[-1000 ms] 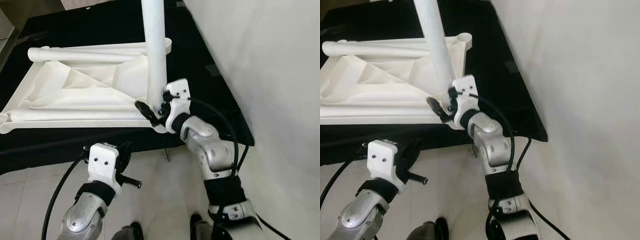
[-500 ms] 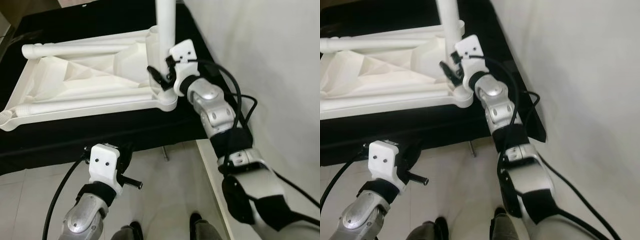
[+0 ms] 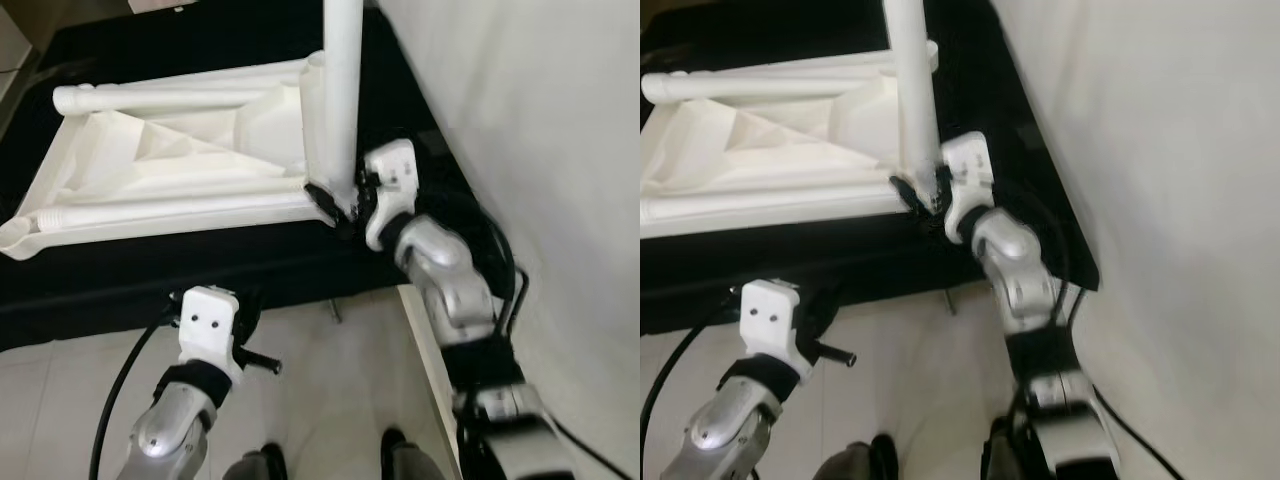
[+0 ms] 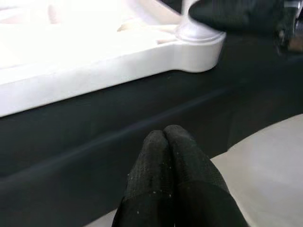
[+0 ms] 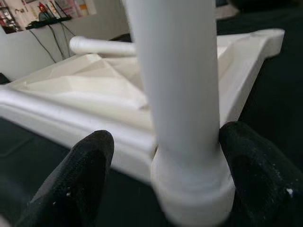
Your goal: Building children table
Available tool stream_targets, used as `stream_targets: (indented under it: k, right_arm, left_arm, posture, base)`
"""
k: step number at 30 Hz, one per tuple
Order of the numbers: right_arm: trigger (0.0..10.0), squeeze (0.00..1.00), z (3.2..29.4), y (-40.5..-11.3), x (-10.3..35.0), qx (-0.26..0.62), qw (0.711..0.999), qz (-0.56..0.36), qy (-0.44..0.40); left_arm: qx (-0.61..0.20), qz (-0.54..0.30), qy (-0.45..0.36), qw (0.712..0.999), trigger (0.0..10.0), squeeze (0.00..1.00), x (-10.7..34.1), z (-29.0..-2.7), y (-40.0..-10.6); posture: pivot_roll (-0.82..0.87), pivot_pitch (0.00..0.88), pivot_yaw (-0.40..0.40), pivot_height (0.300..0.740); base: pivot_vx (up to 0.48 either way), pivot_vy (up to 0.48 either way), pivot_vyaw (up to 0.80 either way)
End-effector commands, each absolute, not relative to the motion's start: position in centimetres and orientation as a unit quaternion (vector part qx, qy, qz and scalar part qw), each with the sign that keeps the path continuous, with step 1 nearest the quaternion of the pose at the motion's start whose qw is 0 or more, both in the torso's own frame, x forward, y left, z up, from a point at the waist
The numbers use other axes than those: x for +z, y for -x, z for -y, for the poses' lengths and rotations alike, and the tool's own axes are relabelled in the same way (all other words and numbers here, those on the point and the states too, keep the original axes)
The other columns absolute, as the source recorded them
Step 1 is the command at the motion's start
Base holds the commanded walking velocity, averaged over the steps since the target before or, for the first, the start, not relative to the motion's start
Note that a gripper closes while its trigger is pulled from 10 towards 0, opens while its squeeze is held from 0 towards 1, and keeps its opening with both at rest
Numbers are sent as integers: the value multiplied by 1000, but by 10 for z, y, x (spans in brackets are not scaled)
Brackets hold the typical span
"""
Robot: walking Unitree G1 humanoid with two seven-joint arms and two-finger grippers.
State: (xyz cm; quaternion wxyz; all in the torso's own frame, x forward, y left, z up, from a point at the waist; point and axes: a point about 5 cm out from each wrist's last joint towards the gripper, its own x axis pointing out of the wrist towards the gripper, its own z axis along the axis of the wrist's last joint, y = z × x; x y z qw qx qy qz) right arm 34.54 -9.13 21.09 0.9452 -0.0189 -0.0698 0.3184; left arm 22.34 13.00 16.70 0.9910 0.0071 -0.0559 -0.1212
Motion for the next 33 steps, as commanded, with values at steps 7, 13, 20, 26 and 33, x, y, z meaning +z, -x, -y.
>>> stream_targets:
  k: [7,13,20,26,33]
  right_arm:
    - [10000,0,88,-330,197,334,941,61,12]
    - [10000,0,88,-300,160,312,950,17,21]
    - [10000,0,101,-299,151,237,970,21,53]
    - [10000,0,111,-299,145,210,975,11,77]
    - [10000,0,111,-296,139,183,980,1,76]
  left_arm:
    - [-113,37,-20,993,10000,0,152,-138,-231]
    - [-86,40,-38,995,10000,0,148,-143,-242]
    - [-27,39,-71,996,10000,0,145,-155,-241]
    - [1,23,-77,997,10000,0,139,-163,-236]
    - [48,-16,-70,996,10000,0,123,-174,-230]
  posture:
    - [-3,162,84,740]
    - [-18,119,75,740]
    - [-33,82,91,740]
    - [-14,63,92,740]
    - [-2,61,97,740]
  base:
    - [0,0,0]
    - [0,0,0]
    - [0,0,0]
    - [0,0,0]
    - [0,206,0]
